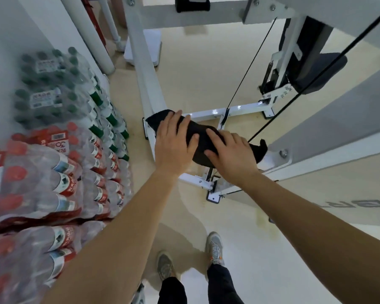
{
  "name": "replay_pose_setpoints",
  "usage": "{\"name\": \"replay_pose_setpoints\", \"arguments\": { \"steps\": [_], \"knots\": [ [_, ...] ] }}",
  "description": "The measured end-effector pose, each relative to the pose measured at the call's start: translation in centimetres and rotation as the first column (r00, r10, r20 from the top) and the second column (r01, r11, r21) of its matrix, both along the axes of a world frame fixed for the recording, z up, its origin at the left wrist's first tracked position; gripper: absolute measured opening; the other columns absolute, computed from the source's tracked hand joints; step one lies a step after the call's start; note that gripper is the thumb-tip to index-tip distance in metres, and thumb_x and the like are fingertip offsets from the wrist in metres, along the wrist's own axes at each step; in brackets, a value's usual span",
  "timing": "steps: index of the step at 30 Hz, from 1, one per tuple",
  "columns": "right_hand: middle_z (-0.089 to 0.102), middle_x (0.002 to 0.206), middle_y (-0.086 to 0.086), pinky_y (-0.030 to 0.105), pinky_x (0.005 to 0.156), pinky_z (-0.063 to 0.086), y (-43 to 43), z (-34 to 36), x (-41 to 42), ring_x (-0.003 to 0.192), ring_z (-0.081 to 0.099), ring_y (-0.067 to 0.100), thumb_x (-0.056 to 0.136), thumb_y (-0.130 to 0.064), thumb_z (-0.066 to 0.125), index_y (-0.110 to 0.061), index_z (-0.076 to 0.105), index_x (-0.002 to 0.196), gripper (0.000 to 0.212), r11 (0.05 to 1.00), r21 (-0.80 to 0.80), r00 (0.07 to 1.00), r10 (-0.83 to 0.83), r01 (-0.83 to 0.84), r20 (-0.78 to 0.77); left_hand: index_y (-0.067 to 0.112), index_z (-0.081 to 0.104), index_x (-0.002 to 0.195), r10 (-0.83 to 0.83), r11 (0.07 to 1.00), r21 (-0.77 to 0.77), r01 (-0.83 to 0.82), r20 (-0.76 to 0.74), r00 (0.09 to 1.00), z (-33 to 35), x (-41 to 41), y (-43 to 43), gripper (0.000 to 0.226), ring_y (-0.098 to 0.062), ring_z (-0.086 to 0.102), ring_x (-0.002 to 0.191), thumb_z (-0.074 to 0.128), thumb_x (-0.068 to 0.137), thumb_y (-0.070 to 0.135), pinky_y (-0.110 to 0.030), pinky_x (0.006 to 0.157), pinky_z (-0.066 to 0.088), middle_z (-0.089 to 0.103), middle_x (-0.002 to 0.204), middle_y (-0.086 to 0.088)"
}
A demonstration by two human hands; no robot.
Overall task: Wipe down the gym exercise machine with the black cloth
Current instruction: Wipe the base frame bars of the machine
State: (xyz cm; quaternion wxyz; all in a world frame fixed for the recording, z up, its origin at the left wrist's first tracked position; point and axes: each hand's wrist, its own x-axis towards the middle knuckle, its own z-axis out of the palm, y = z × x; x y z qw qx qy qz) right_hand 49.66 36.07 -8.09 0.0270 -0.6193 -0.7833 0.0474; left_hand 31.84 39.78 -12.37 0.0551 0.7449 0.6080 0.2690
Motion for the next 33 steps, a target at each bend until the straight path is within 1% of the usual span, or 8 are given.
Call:
{"name": "replay_pose_setpoints", "arguments": {
  "steps": [3, 6, 10, 13, 19, 23, 29, 33],
  "knots": [
    [0.053, 0.141, 0.005, 0.044, 0.105, 0.039, 1.8, 0.7, -3.2, 0.122, 0.052, 0.03, 0.105, -0.041, 0.036, -0.021, 0.039, 0.151, 0.051, 0.995, -0.094, 0.985, -0.036, 0.02, -0.167, 0.013, 0.029, 0.154, 0.24, 0.948, -0.261, -0.18, 0.217, 0.946, 0.9, -2.5, 0.9, 0.069, -0.037, 0.022, 0.147, 0.052, 0.098, 0.046, -0.05, 0.119, 0.027, 0.023, 0.161, -0.015],
    [0.055, 0.139, 0.003, 0.041, 0.102, 0.042, 2.7, 1.0, -4.6, 0.117, 0.053, 0.028, 0.104, -0.029, 0.041, -0.021, 0.047, 0.146, 0.043, 0.993, -0.117, 0.954, -0.066, 0.033, -0.291, 0.015, 0.024, 0.156, 0.391, 0.874, -0.461, -0.152, 0.483, 0.784, 2.1, -3.6, 2.4, 0.071, -0.026, 0.034, 0.142, 0.055, 0.099, 0.043, -0.04, 0.115, 0.035, 0.032, 0.156, -0.01],
    [0.055, 0.134, 0.002, 0.043, 0.097, 0.048, 2.7, 2.1, -4.8, 0.119, 0.051, 0.025, 0.099, -0.016, 0.051, -0.022, 0.055, 0.14, 0.042, 0.988, -0.144, 0.936, -0.109, 0.063, -0.334, 0.012, 0.057, 0.125, 0.462, 0.848, -0.49, -0.203, 0.497, 0.734, 3.7, -4.6, 2.3, 0.039, -0.021, 0.06, 0.106, 0.064, 0.094, 0.035, -0.033, 0.09, 0.05, 0.061, 0.114, -0.001],
    [0.056, 0.127, 0.002, 0.041, 0.088, 0.05, 2.2, 3.6, -5.2, 0.114, 0.054, 0.024, 0.096, -0.012, 0.053, -0.024, 0.055, 0.137, 0.043, 0.983, -0.168, 0.938, -0.124, 0.072, -0.325, 0.018, 0.06, 0.1, 0.435, 0.841, -0.522, -0.143, 0.495, 0.752, 5.1, -6.0, 0.6, 0.013, -0.02, 0.061, 0.088, 0.063, 0.095, 0.029, -0.028, 0.073, 0.043, 0.061, 0.089, 0.006],
    [0.057, 0.131, 0.005, 0.042, 0.082, 0.053, -3.7, 4.2, -9.2, 0.106, 0.062, 0.028, 0.094, -0.023, 0.062, -0.029, 0.026, 0.153, 0.07, 0.914, -0.389, 0.961, -0.003, -0.11, -0.277, 0.025, 0.065, 0.09, 0.403, 0.798, -0.602, -0.002, 0.531, 0.745, 4.4, -12.2, -5.6, 0.016, -0.018, 0.067, 0.082, 0.068, 0.086, 0.041, -0.039, 0.074, 0.056, 0.069, 0.083, 0.006],
    [0.055, 0.131, 0.002, 0.038, 0.083, 0.049, -6.9, 1.3, -12.1, 0.103, 0.062, 0.023, 0.097, -0.043, 0.055, -0.034, 0.018, 0.156, 0.071, 0.832, -0.543, 0.962, -0.039, -0.118, -0.269, 0.02, 0.07, 0.097, 0.323, 0.756, -0.641, 0.133, 0.542, 0.776, 3.4, -14.8, -9.1, 0.01, -0.015, 0.065, 0.08, 0.072, 0.089, 0.026, -0.023, 0.07, 0.047, 0.068, 0.084, 0.006],
    [0.032, 0.136, -0.002, 0.043, 0.11, 0.041, -6.4, -4.1, -15.7, 0.115, 0.051, 0.018, 0.099, -0.005, 0.051, -0.027, 0.037, 0.151, 0.059, 0.727, -0.65, 0.799, -0.245, -0.224, -0.55, 0.026, 0.07, 0.091, 0.327, 0.691, -0.697, 0.19, 0.536, 0.778, 0.5, -15.1, -11.1, 0.006, -0.016, 0.067, 0.085, 0.072, 0.088, 0.021, -0.036, 0.083, 0.055, 0.068, 0.081, 0.011],
    [0.027, 0.144, -0.004, 0.045, 0.107, 0.044, -2.5, -8.6, -14.7, 0.123, 0.048, 0.023, 0.095, -0.002, 0.053, -0.045, 0.026, 0.152, 0.076, 0.686, -0.633, 0.839, -0.061, -0.357, -0.54, 0.024, 0.072, 0.097, 0.435, 0.662, -0.737, 0.138, 0.527, 0.73, -4.0, -15.3, -11.2, 0.012, -0.005, 0.064, 0.08, 0.076, 0.087, 0.02, -0.022, 0.074, 0.046, 0.067, 0.079, 0.015]
  ]
}}
